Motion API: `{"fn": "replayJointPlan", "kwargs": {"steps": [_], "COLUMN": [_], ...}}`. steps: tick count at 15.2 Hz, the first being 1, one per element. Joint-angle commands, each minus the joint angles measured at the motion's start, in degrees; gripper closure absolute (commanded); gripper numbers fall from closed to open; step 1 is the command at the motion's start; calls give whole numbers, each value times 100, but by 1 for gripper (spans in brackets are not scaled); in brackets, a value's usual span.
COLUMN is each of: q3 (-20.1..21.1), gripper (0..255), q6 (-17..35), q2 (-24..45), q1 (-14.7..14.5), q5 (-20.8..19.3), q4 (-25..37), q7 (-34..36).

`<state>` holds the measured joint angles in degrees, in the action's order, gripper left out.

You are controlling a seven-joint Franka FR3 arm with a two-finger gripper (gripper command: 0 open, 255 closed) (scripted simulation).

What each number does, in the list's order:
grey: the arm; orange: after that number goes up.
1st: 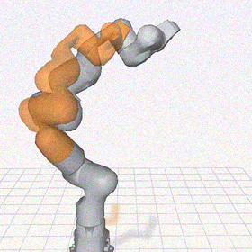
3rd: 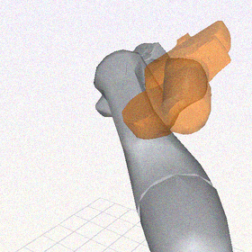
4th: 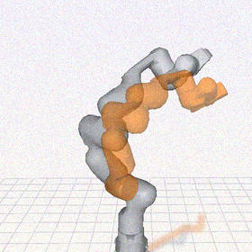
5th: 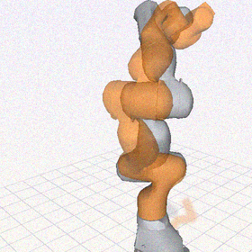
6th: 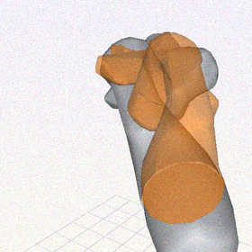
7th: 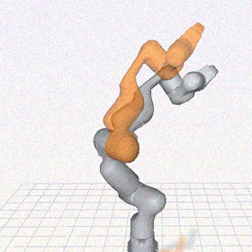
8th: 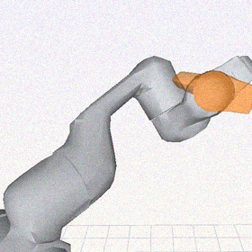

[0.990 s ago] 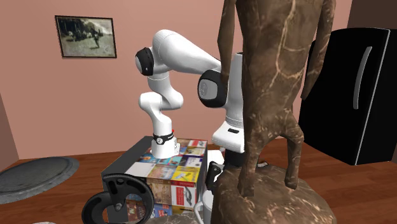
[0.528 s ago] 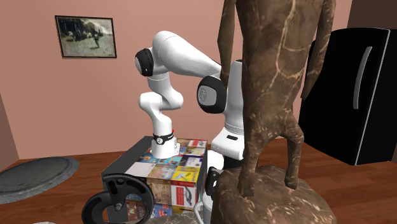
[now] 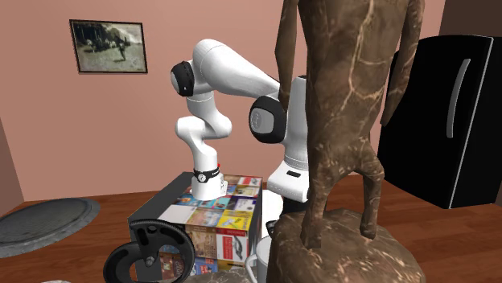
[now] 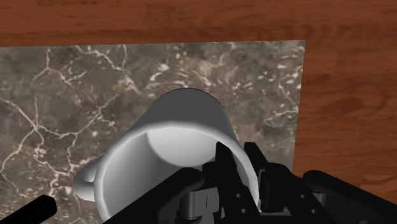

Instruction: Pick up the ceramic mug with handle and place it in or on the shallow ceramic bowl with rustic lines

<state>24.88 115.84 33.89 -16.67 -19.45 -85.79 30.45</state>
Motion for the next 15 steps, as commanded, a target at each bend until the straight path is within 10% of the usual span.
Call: {"fn": "replayJointPlan", "kwargs": {"steps": [1,15], "q3": [0,87], "gripper": [255,255], "q6": [0,-684], "q2": [0,-263], "q1": [0,2], "q5": [0,154], "q4": [1,453], "q7": [0,-139]}}
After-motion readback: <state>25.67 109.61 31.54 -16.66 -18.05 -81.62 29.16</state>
